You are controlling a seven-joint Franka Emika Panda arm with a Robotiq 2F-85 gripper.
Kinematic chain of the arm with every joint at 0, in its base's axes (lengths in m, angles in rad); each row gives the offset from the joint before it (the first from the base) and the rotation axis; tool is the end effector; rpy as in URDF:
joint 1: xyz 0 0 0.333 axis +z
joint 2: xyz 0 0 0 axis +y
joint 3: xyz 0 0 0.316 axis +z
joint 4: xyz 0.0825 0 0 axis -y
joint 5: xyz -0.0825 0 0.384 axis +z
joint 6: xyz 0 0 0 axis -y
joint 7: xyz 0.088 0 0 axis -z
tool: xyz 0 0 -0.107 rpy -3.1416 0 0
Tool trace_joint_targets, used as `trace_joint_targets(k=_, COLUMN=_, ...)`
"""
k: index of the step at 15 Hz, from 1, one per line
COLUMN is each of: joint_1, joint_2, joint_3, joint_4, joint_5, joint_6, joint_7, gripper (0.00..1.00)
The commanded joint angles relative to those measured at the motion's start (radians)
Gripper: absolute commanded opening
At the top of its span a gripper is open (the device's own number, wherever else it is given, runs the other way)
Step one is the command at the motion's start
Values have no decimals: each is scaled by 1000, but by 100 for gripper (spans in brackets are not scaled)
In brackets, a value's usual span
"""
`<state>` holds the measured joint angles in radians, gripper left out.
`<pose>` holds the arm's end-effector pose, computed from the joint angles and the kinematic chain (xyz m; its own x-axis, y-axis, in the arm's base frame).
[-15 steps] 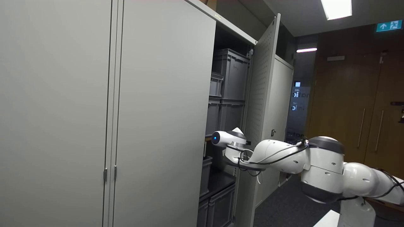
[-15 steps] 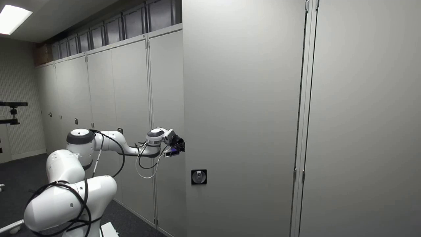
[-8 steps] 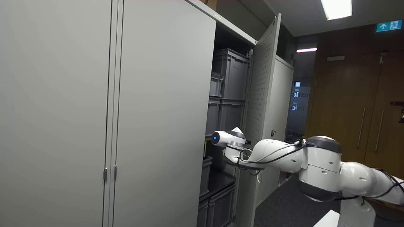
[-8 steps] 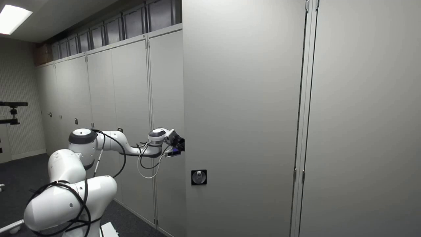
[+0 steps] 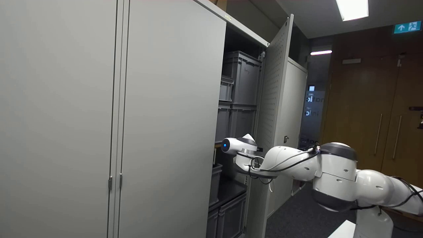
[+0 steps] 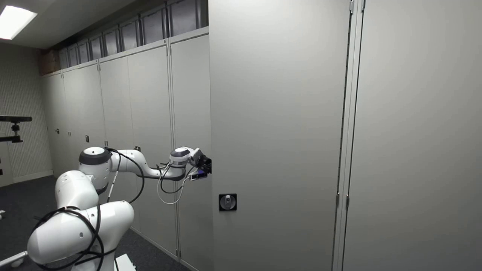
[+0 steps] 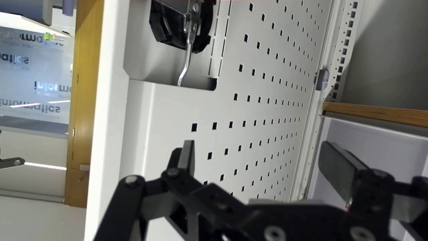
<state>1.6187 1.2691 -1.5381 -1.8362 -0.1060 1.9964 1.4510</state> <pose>0.5685 0.2256 0.3816 0.1857 -0.1668 0.9683 -0.9599 -0.2413 0.1425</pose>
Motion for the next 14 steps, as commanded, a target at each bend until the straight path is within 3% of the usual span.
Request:
trace_joint_targets(k=1, joint_1=2, joint_2=-49, joint_3=4, joint_4=-11, joint_5=-45, joint_6=-23, joint_7=27, gripper=100)
trace_joint_targets(k=14, joint_1=32, joint_2=-48, joint_3=-11, joint_4=-100, joint_5=-59, joint_6=-12, joint_7=48, gripper=100)
